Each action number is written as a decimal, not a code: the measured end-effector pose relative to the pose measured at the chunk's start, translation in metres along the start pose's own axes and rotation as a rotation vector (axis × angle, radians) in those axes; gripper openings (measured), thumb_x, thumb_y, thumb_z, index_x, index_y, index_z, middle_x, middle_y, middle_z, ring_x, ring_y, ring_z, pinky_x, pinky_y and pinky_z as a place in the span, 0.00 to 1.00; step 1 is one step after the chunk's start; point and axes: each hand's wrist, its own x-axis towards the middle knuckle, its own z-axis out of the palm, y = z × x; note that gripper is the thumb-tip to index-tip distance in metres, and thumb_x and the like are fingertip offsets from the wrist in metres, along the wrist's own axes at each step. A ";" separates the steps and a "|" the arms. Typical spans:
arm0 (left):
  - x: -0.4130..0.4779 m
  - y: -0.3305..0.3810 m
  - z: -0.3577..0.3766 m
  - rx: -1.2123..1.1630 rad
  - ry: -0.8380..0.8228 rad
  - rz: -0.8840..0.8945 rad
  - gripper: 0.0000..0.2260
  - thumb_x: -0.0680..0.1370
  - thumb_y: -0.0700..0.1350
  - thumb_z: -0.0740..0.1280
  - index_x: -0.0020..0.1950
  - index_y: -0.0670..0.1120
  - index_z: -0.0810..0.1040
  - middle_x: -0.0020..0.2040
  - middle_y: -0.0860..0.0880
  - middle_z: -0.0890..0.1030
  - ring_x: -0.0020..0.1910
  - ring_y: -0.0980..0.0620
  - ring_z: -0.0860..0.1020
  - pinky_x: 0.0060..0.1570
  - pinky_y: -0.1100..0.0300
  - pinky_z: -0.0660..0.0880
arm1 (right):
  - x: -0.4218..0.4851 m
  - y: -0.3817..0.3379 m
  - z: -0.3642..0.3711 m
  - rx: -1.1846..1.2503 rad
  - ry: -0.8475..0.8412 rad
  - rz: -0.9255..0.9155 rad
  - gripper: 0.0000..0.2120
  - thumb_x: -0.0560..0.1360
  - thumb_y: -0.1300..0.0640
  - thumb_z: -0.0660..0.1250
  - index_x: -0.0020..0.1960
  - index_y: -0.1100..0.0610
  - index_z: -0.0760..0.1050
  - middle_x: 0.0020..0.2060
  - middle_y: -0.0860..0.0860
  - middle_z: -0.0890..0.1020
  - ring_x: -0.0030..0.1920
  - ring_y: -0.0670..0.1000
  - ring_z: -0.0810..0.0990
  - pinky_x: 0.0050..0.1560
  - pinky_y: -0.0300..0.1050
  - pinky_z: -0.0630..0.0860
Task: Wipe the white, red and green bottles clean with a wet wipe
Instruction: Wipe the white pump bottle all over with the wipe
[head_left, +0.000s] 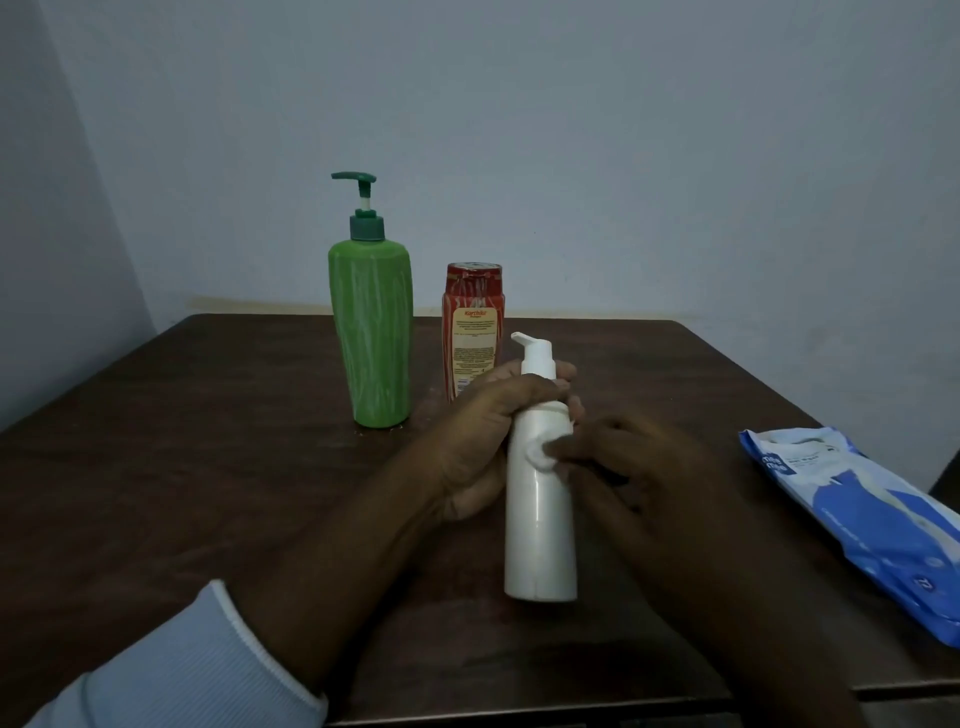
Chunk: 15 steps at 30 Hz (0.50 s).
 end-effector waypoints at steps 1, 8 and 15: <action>0.000 0.000 0.001 -0.022 0.006 -0.004 0.08 0.80 0.36 0.65 0.58 0.41 0.78 0.43 0.42 0.81 0.40 0.48 0.80 0.42 0.55 0.80 | -0.002 0.000 -0.003 0.002 -0.084 0.002 0.09 0.74 0.51 0.65 0.52 0.47 0.81 0.51 0.40 0.77 0.49 0.34 0.73 0.49 0.24 0.68; 0.002 0.006 0.003 -0.237 0.122 -0.015 0.04 0.81 0.41 0.66 0.54 0.41 0.76 0.39 0.43 0.81 0.36 0.47 0.82 0.41 0.49 0.84 | -0.012 -0.009 -0.041 0.016 -0.237 -0.131 0.11 0.70 0.43 0.64 0.51 0.40 0.80 0.47 0.32 0.77 0.48 0.35 0.77 0.42 0.26 0.73; 0.001 0.008 0.004 -0.511 0.273 -0.106 0.14 0.82 0.48 0.65 0.49 0.37 0.78 0.41 0.38 0.85 0.37 0.40 0.86 0.43 0.45 0.85 | -0.013 -0.018 -0.041 0.014 0.068 -0.143 0.14 0.73 0.44 0.65 0.58 0.39 0.74 0.52 0.37 0.75 0.49 0.38 0.78 0.43 0.33 0.77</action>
